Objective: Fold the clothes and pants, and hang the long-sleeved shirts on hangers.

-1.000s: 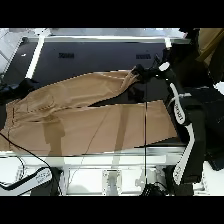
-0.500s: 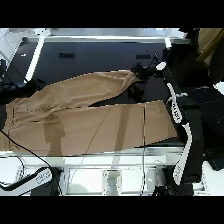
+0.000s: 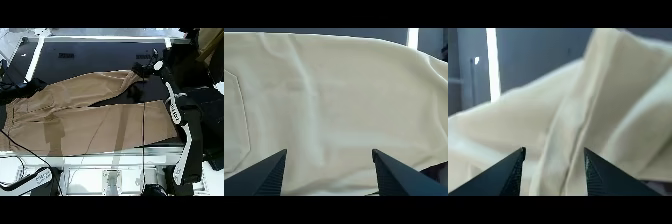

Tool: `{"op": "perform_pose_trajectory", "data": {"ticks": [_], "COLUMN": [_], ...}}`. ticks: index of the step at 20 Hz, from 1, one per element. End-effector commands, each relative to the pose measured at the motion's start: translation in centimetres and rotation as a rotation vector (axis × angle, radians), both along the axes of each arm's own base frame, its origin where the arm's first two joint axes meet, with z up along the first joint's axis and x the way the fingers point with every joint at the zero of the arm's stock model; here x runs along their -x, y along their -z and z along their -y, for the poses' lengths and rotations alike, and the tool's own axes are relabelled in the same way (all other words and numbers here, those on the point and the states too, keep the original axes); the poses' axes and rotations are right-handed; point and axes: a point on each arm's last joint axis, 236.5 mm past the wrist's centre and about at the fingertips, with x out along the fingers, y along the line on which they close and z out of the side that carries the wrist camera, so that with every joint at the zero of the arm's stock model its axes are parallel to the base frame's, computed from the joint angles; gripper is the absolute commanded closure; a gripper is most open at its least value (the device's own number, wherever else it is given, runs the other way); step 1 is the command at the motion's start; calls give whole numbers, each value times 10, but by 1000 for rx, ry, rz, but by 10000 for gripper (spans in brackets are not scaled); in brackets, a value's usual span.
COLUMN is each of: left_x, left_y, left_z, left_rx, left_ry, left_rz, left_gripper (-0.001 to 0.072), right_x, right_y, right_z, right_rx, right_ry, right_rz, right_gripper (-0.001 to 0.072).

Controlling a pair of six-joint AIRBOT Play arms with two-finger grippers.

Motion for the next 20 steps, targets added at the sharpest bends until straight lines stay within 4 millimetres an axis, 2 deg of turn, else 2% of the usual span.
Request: {"op": "perform_pose_trajectory", "data": {"ticks": [1,3,4,9,13,15,18,20], "left_x": [0,0,0,2,4,4,4,4], "left_y": [0,0,0,1,3,3,3,3], "left_z": [1,1,1,3,5,5,4,5], "left_rx": [1,1,2,5,11,11,11,11], "left_ry": [3,3,2,11,20,20,19,19], "left_rz": [-2,-2,-2,-10,-20,-20,-20,-20], "left_gripper": [98,99,98,99,99,98,99,98], "right_x": [2,15,17,10,15,12,7,3], "right_y": [14,32,34,38,56,53,37,8], "right_z": [-3,1,1,-16,-29,-28,-21,-13], "right_rx": [80,141,155,167,174,171,162,165], "right_ry": [-28,-69,-78,-85,-107,-100,-83,-72], "right_rz": [2,-57,-62,-13,-30,-16,7,45], "right_gripper": [303,302,303,307,405,694,700,700]}}
